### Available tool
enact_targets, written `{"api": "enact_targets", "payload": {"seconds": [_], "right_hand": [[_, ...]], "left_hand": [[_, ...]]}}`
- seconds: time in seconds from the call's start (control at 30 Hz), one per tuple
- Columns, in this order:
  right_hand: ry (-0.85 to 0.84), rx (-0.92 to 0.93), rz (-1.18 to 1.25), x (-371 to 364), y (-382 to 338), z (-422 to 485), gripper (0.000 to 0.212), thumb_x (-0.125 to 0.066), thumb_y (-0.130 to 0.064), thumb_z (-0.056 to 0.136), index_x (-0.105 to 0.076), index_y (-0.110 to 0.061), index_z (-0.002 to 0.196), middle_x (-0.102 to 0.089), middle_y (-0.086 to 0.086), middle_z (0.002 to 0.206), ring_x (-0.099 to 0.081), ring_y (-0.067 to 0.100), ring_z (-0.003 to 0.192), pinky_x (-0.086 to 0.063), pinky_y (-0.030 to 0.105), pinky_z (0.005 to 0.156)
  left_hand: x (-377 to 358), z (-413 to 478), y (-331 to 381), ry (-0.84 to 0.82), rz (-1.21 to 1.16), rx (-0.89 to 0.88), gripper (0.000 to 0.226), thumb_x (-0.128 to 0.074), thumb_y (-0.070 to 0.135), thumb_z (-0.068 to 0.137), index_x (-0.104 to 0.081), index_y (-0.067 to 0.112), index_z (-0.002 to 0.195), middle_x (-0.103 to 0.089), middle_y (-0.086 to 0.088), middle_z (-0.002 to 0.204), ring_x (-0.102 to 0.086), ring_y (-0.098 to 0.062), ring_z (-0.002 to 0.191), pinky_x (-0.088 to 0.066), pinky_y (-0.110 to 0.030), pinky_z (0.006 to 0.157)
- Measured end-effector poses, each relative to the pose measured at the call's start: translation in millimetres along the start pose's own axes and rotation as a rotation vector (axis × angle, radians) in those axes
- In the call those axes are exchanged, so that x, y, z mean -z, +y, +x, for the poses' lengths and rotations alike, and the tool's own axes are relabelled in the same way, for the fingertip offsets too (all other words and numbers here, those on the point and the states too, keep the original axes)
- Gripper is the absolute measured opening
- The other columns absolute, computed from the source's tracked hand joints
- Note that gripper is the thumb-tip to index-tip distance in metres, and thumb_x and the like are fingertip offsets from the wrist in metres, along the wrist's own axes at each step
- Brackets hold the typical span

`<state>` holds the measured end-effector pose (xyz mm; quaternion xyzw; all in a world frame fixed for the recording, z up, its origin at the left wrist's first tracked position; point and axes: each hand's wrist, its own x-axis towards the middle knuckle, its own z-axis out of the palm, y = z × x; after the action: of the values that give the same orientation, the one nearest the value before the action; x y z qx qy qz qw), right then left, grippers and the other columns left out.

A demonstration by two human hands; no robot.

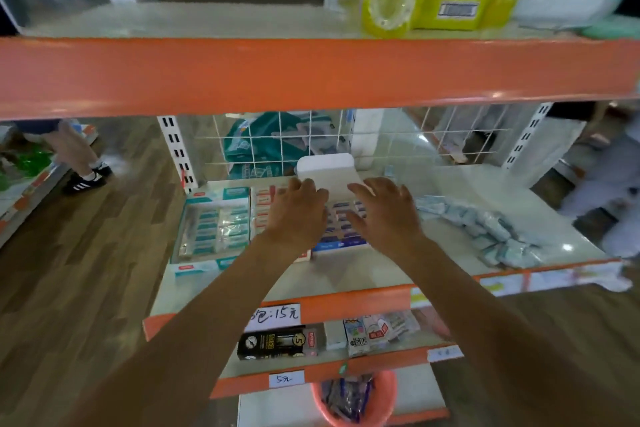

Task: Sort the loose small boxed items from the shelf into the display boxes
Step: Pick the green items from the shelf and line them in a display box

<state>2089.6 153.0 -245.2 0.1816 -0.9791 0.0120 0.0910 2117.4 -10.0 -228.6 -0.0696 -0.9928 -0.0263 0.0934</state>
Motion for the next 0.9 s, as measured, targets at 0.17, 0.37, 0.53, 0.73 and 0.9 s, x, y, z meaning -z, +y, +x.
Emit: {"api": "enact_targets", "payload": {"seconds": [0.17, 0.37, 0.53, 0.73, 0.9], "right_hand": [[0.057, -0.096, 0.031, 4, 45, -28, 0.050, -0.063, -0.041, 0.085, -0.054, -0.022, 0.130, -0.054, 0.011, 0.132, -0.049, 0.033, 0.124, -0.038, 0.056, 0.102], [0.040, -0.222, 0.035, 8, 105, -65, 0.051, -0.056, -0.043, 0.089, -0.050, -0.024, 0.136, -0.050, 0.006, 0.137, -0.042, 0.028, 0.130, -0.033, 0.049, 0.105], [0.028, -0.322, 0.056, 5, 150, -95, 0.045, -0.052, -0.040, 0.093, -0.050, -0.025, 0.135, -0.051, 0.003, 0.138, -0.042, 0.024, 0.130, -0.033, 0.042, 0.105], [0.022, -0.409, 0.085, 3, 185, -121, 0.042, -0.056, -0.037, 0.091, -0.055, -0.022, 0.131, -0.055, 0.004, 0.133, -0.047, 0.026, 0.125, -0.039, 0.039, 0.099], [-0.066, -0.444, 0.110, -1, 204, -128, 0.038, -0.051, -0.041, 0.093, -0.057, -0.022, 0.127, -0.056, 0.003, 0.126, -0.047, 0.025, 0.120, -0.044, 0.038, 0.093]], "left_hand": [[-2, 18, 54, 0.014, -0.005, -0.092, 0.030, -0.049, 0.030, 0.096, -0.056, 0.019, 0.123, -0.055, -0.005, 0.117, -0.049, -0.024, 0.111, -0.044, -0.039, 0.094], [-8, 30, 121, -0.051, -0.029, -0.225, 0.035, -0.040, 0.031, 0.098, -0.049, 0.017, 0.128, -0.047, -0.007, 0.125, -0.040, -0.029, 0.118, -0.038, -0.040, 0.091], [-25, 34, 168, -0.076, -0.078, -0.314, 0.035, -0.042, 0.031, 0.097, -0.052, 0.015, 0.127, -0.048, -0.009, 0.125, -0.040, -0.031, 0.119, -0.037, -0.039, 0.092], [-40, 38, 213, -0.116, -0.147, -0.378, 0.031, -0.047, 0.028, 0.094, -0.054, 0.017, 0.122, -0.050, -0.008, 0.120, -0.043, -0.030, 0.116, -0.040, -0.037, 0.087], [-45, 44, 235, -0.125, -0.164, -0.375, 0.034, -0.050, 0.031, 0.094, -0.052, 0.016, 0.124, -0.050, -0.009, 0.122, -0.042, -0.029, 0.120, -0.040, -0.038, 0.091]]}}
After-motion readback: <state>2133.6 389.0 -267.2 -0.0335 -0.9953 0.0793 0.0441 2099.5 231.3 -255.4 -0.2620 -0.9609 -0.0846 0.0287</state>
